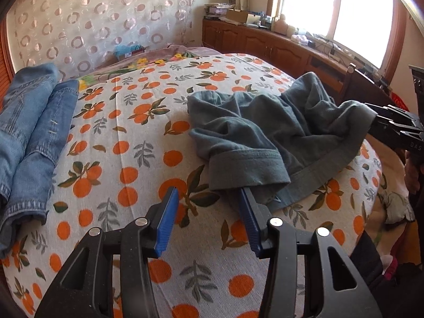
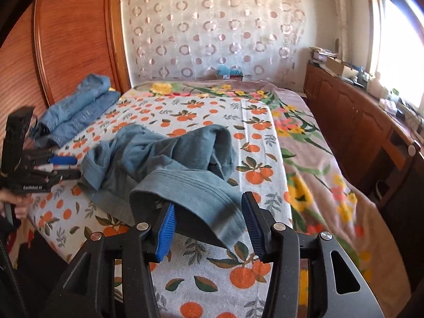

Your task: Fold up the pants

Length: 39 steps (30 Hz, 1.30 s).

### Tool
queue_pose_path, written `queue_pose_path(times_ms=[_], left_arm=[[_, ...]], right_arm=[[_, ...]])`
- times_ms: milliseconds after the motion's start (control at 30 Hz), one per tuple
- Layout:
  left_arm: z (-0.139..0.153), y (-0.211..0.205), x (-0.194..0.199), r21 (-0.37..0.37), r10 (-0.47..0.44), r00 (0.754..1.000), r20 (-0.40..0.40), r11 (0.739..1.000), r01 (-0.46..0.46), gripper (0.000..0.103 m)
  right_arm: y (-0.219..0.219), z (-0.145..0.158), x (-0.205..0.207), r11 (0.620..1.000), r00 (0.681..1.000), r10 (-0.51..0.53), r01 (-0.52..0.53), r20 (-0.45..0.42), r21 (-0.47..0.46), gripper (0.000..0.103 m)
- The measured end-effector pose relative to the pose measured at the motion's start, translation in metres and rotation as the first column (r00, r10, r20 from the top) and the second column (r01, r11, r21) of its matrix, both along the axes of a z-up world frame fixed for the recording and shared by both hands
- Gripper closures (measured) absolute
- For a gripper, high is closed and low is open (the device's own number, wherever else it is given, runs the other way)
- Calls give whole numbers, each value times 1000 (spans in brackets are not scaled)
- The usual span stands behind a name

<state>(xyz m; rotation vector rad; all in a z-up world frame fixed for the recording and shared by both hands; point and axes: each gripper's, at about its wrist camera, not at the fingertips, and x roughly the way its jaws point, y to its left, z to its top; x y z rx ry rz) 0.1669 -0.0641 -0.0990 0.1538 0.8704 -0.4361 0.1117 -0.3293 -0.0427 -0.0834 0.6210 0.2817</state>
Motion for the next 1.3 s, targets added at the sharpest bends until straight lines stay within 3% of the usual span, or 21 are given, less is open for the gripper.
queue_pose_path(times_ms=[167, 333, 467, 567, 700, 1033, 1300], left_arm=[[-1, -6, 9, -8, -20, 1000, -3, 1000, 20, 65], [2, -6, 12, -58, -28, 1000, 1, 998, 28, 84], [6, -7, 15, -76, -17, 1000, 3, 997, 17, 87], [13, -7, 13, -85, -17, 1000, 19, 996, 19, 94], [29, -4, 10, -88, -11, 998, 57, 996, 16, 98], [111, 27, -15, -92, 43, 980, 193, 995, -26, 100], [172, 56, -41, -132, 105, 944, 314, 989, -66, 100]], right_arm=[[1, -7, 8, 999, 1000, 9, -10, -25, -36, 53], [-3, -1, 12, 999, 1000, 5, -6, -18, -48, 53], [-10, 3, 15, 999, 1000, -24, 23, -11, -43, 70], [-15, 10, 14, 1000, 1000, -13, 13, 1, -14, 83], [-23, 18, 10, 1000, 1000, -6, 5, 17, 26, 92], [-42, 86, -28, 997, 989, 2, -13, 145, 77, 96], [-54, 142, -66, 996, 966, -17, -5, 258, 86, 97]])
